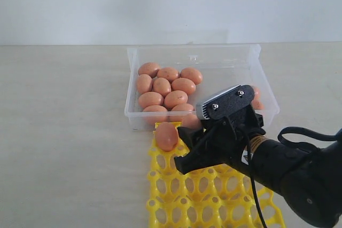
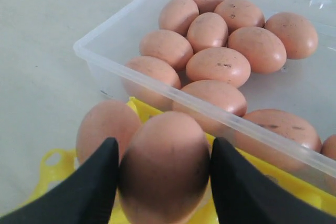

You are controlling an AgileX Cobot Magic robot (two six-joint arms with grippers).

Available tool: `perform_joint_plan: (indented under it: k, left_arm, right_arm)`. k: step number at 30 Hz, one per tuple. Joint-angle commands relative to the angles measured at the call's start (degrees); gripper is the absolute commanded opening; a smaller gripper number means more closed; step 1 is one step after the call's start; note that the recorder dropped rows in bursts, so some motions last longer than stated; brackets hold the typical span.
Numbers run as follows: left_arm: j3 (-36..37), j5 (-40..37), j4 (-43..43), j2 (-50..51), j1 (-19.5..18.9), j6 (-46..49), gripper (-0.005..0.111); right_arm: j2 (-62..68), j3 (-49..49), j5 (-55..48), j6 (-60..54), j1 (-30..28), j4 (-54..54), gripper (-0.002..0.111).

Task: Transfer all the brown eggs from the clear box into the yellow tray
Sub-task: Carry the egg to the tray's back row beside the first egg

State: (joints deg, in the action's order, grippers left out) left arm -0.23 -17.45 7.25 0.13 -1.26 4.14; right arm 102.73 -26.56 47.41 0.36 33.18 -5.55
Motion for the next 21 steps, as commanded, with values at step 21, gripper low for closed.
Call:
perform_joint_plan:
  k: [21]
  left_arm:
    - [0.23,0.75,-0.21,-0.13,0.20,0.24,0.004]
  right_arm:
    - [4.84,-4.83,0.69,-2.32,0.01,-1.71,0.000]
